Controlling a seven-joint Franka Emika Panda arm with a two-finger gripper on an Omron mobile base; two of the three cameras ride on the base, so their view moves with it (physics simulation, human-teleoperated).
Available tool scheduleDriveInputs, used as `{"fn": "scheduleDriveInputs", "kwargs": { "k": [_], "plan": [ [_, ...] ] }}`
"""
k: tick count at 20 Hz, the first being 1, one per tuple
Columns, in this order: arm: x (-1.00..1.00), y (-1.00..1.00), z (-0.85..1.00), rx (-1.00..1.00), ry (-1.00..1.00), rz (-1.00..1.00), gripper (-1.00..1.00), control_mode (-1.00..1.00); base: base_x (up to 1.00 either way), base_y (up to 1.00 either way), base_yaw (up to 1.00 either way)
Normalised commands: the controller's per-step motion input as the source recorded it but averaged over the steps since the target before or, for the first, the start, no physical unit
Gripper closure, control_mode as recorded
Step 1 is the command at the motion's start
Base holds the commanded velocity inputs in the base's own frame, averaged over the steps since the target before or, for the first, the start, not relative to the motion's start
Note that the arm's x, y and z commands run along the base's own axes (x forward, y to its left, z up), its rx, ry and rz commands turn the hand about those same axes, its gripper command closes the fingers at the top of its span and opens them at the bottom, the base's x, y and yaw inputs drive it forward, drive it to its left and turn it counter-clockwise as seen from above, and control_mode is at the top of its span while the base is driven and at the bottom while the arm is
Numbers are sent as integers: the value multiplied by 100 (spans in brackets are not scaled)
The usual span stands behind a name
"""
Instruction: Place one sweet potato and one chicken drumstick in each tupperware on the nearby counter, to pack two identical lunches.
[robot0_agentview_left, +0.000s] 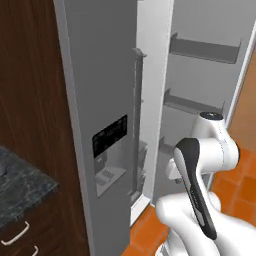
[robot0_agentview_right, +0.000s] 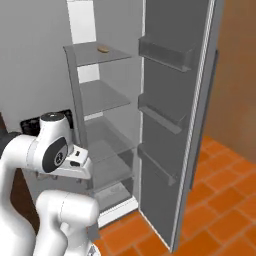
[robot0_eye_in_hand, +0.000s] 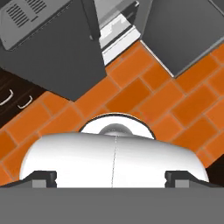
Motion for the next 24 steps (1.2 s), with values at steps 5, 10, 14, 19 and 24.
{"fn": "scheduleDriveInputs", "kwargs": {
  "k": [5,10,14,19,24],
  "plan": [
    [0,0,0,0,0,0,-100,100,75,-34,43],
    [0,0,0,0,0,0,-100,100,51,-24,51],
    [0,0,0,0,0,0,-100,100,67,-43,36],
    [0,0,0,0,0,0,-100,100,32,-18,17],
    [0,0,0,0,0,0,-100,100,43,-12,15]
  ]
}}
